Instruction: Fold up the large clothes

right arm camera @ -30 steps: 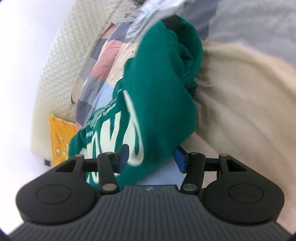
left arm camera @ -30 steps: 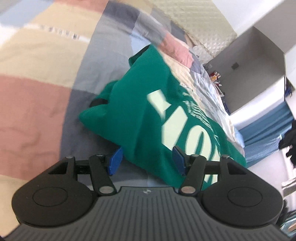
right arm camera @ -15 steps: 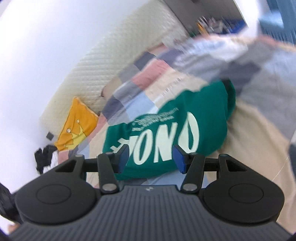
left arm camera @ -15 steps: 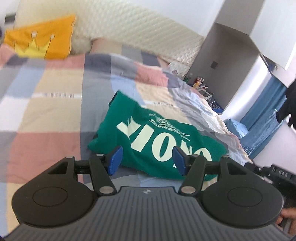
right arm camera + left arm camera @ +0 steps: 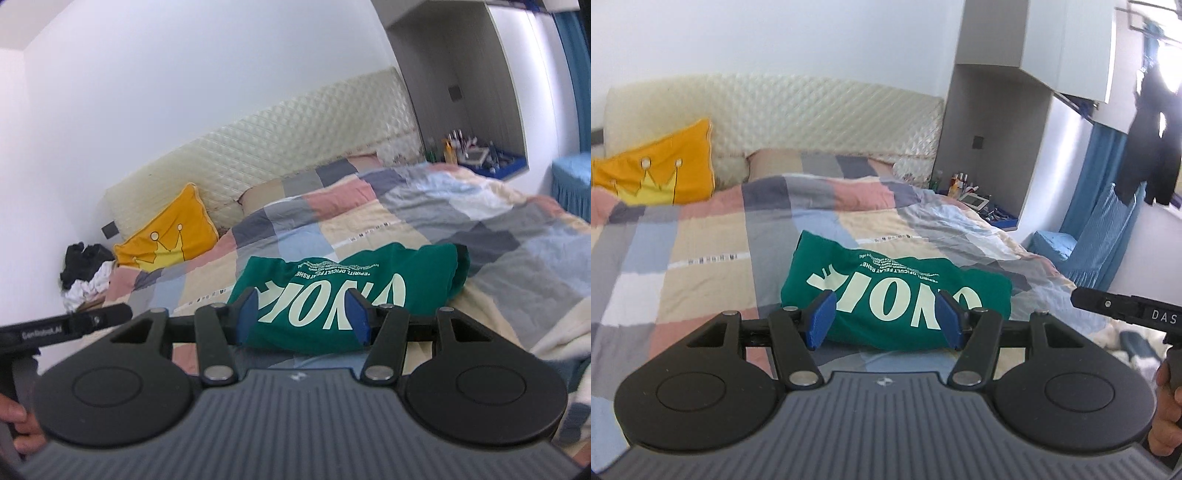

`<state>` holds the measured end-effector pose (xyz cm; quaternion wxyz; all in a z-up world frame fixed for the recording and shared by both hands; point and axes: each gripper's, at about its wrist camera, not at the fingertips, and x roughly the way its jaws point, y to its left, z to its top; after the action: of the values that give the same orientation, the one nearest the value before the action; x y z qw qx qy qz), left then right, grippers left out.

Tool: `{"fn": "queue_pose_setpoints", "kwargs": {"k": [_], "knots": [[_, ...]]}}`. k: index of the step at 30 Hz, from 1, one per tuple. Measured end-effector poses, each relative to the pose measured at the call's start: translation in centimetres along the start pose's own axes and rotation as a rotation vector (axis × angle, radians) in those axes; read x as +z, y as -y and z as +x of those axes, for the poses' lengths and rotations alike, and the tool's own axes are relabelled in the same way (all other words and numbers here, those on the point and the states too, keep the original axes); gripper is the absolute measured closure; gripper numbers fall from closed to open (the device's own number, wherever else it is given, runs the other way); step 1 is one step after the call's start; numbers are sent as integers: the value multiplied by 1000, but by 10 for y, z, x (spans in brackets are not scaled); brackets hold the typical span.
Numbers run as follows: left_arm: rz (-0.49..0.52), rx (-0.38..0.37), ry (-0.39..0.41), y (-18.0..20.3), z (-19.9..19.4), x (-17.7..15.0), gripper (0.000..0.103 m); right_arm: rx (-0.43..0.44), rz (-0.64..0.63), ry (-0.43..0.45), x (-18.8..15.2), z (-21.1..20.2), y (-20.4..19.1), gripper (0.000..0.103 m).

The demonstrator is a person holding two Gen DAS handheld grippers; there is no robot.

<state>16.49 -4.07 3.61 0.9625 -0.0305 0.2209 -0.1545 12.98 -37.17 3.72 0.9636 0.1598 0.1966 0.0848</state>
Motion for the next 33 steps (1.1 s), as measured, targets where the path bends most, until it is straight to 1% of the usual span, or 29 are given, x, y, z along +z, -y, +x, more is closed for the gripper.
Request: {"fn": "queue_pose_setpoints", "kwargs": {"k": [4,8,11,14,19,22,25,30,33], "knots": [[40,-1,31,14,-22,-14,38,1,-41,30,-14,-17,-8,47],[46,-22,56,22,-40,-32,38,-2,-83,49,-28,-30,-16,47],[58,-8,72,26,-48,-43,38,-11,-111,57,-38,-37,-23,47],[55,-8,87,27,-55,-52,38,-13,-108,52,-48,-39,-24,47],[72,4,94,25,-57,-63,38,-41,-111,39,-62,-37,-26,47],[52,-8,95,20,-58,-70,38,-59,-108,22,-71,-34,-26,47],[46,-1,90,16,-56,-77,38,-79,-100,13,-80,-32,-25,47],[46,-7,76,15,-53,-86,38,-113,-116,0,-86,-32,-27,47],[48,3,79,14,-52,-88,38,-112,-117,-4,-86,-31,-28,47]]}}
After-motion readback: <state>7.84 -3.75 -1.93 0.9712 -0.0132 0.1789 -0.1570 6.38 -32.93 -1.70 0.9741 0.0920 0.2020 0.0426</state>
